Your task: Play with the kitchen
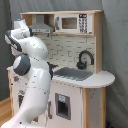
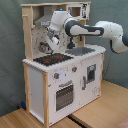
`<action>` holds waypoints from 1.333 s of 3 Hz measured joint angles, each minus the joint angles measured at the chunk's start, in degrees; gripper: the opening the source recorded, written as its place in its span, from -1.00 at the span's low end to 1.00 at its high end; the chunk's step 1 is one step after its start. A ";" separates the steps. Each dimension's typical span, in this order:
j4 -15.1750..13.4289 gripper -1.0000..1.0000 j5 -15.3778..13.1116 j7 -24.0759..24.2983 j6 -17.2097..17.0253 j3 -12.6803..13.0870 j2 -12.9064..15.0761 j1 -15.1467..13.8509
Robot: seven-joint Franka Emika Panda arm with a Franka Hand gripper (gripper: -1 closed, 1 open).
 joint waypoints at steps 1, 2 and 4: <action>4.04 -1.00 -0.23 0.95 -4.30 -1.24 0.17 2.53; 5.70 -1.00 -0.50 3.77 -8.93 -1.31 -0.36 3.44; 6.03 -1.00 -0.46 6.91 -20.14 0.81 -2.39 3.44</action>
